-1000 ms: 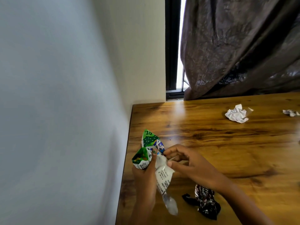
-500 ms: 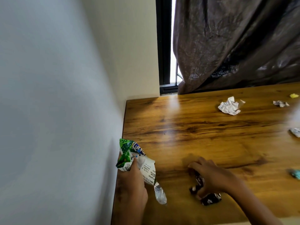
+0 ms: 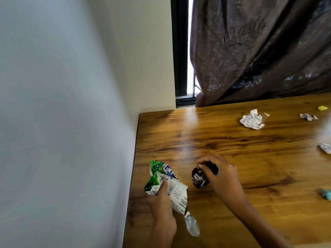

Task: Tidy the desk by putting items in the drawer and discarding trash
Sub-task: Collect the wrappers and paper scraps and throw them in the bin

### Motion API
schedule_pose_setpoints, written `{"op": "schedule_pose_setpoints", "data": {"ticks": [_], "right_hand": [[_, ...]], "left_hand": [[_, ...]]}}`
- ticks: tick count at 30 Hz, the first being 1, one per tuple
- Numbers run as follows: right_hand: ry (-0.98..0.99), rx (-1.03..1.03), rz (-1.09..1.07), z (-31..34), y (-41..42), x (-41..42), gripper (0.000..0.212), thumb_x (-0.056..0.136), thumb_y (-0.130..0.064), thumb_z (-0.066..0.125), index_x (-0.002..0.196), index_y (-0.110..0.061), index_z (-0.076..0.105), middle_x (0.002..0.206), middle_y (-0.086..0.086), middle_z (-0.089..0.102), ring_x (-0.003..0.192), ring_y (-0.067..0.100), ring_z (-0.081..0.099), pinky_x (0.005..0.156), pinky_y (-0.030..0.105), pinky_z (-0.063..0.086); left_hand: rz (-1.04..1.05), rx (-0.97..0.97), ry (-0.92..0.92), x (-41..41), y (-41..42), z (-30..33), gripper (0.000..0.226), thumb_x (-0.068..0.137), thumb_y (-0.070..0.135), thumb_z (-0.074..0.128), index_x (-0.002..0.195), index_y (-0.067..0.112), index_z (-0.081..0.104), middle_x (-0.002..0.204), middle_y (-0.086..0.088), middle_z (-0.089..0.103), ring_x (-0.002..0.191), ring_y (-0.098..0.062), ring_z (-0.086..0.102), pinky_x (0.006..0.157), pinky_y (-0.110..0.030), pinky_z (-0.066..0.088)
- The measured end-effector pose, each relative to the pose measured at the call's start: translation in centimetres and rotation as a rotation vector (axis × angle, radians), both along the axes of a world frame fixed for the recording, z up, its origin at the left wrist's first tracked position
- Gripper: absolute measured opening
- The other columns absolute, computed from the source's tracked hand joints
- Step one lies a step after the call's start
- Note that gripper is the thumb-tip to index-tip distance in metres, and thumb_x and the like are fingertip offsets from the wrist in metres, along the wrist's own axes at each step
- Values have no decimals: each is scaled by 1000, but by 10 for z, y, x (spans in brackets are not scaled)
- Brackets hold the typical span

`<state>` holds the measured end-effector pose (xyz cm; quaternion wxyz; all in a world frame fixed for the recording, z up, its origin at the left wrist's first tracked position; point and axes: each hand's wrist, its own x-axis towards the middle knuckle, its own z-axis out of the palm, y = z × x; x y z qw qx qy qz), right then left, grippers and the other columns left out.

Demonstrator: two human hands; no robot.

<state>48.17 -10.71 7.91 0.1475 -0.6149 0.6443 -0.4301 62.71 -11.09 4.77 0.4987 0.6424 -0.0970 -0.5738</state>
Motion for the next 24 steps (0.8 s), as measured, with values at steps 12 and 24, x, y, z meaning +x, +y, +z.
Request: {"op": "schedule_pose_setpoints", "data": {"ticks": [12, 24], "right_hand": [[95, -79, 138, -30, 10, 43, 21, 85, -15, 48, 97, -22, 64, 89, -9, 59, 87, -8, 47, 77, 7, 38], [408, 19, -84, -24, 30, 7, 20, 67, -36, 43, 75, -30, 61, 85, -8, 39, 77, 13, 31, 60, 12, 11]], "left_hand": [[-145, -93, 630, -20, 18, 14, 32, 96, 27, 42, 97, 5, 66, 75, -14, 69, 69, -23, 68, 64, -31, 53], [-396, -207, 356, -47, 40, 9, 80, 50, 32, 89, 119, 5, 59, 108, -19, 69, 99, -31, 67, 80, -41, 57]]}}
